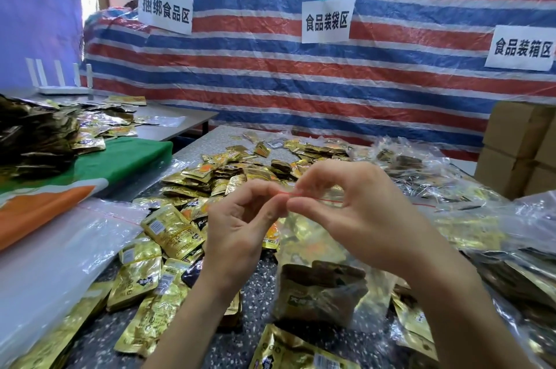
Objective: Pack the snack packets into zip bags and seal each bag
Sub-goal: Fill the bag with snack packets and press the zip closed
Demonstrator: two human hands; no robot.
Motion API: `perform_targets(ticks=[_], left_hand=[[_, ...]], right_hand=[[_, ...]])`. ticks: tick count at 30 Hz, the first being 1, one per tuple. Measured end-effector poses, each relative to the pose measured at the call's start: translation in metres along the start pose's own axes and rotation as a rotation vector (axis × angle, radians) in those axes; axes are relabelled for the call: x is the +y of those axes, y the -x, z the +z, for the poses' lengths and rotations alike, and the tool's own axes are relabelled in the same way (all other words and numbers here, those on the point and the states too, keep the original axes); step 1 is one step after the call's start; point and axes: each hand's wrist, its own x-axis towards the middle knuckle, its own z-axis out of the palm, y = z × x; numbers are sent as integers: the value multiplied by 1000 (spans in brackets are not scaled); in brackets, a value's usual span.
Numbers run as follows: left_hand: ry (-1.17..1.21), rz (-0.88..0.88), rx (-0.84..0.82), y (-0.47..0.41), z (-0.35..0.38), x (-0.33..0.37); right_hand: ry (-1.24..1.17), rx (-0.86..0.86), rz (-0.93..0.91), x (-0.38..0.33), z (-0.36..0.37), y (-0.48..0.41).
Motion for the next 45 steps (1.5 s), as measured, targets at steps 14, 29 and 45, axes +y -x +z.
perform_targets(ticks=[14, 29, 45], left_hand=[[-51, 31, 2, 5, 1, -5], [-30, 51, 79, 2, -1, -9], [34, 13, 155, 2, -3, -11]], right_hand=[[32, -66, -24, 7, 2, -7], [2, -93, 34, 21, -22, 8], [-54, -71, 82, 50, -48, 32]])
